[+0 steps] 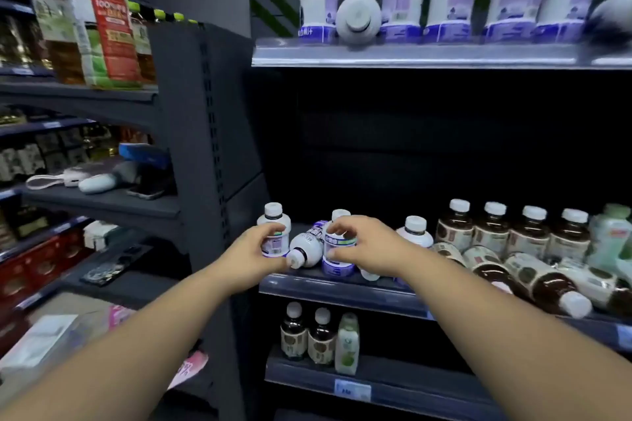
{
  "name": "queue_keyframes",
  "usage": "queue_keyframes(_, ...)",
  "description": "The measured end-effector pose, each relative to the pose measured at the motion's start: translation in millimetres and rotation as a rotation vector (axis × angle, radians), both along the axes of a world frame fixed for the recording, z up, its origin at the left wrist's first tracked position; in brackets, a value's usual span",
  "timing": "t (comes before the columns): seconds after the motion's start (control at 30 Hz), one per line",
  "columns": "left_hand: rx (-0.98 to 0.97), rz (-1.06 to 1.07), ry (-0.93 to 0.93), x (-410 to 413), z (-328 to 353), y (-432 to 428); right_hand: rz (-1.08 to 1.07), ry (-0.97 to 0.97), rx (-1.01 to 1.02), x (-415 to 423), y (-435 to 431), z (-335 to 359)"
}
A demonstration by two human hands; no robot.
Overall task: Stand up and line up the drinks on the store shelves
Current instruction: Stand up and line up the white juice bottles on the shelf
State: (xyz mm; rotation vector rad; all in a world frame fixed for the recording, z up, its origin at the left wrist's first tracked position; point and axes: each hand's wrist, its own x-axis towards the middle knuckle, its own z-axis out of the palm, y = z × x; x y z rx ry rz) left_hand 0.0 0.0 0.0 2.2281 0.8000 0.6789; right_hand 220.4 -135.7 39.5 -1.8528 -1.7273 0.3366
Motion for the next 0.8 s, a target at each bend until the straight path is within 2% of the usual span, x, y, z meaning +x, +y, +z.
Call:
queue_keyframes(0.13,-0.057,0.03,-0.109,0.0,-30.6,37.1,-0.042,0.038,0.079,-26.6,43.8,-31.3)
queue_keyframes(0.43,-0.104,0.092,-0.389,23.0,-68.1,64.9,-0.264,0.381,0.228,-59.2,104.3,-105.2)
queue_keyframes(0.6,-0.206,0.132,-0.435,37.1,-78.3,73.6,-0.335,0.409,0.261,-53.4,108.6,-121.1)
queue_keyframes(0.8,-0.345,0.2,-0.436,49.8,-82.4,76.0,-0.229,0.398,0.216,-47.5,104.6,-136.2)
